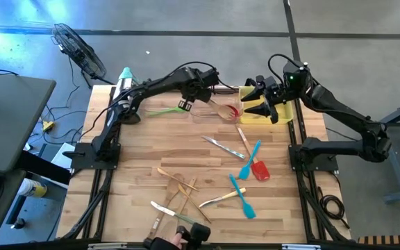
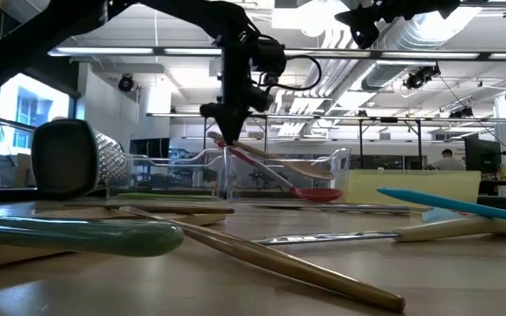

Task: Pick & Place Kitchen Items
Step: Put the top brown serving spork into the right transparent bin, then put the top blue spatula into the left transparent bin

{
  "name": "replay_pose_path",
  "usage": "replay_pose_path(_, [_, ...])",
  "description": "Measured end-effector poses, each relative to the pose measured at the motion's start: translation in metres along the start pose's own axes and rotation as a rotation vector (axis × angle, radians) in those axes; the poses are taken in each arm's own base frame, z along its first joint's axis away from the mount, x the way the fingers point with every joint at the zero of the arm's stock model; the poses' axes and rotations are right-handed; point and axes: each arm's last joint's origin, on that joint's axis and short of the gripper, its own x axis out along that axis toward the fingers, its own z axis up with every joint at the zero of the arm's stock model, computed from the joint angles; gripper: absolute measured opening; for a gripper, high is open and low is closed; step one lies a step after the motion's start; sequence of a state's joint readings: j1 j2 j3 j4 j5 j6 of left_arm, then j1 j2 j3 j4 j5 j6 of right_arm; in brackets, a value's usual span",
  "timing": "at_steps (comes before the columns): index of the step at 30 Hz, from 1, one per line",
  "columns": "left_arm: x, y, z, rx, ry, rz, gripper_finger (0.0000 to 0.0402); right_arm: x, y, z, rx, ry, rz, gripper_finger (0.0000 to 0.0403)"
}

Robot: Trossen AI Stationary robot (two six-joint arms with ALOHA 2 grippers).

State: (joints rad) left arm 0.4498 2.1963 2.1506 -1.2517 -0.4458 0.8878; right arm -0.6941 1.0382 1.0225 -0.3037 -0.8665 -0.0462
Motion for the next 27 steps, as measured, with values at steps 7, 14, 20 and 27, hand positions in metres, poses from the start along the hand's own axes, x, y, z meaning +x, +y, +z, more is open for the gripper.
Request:
replay_pose_path(7, [0.000, 0.001, 0.002, -0.072, -0.022, 0.009, 0.0196, 0.000, 0.000, -0.002, 0.013, 0.015, 0.001, 0.0229])
replay_pose_path(14, [-0.004, 0.000, 0.005, -0.061, 0.018, 0.064, 0.0207, 0.000, 0.000, -0.003, 0.018, 0.021, 0.007, 0.0229])
replay_pose_path(20, [-0.021, -0.003, 0.010, 0.021, 0.233, 0.275, 0.0208, 0.000, 0.000, -0.003, 0.020, 0.021, 0.007, 0.0229])
replay_pose_path(27, [-0.076, -0.022, 0.015, -0.015, 0.119, 0.331, 0.0209, -0.004, -0.003, -0.003, 0.027, 0.016, 0.007, 0.0229])
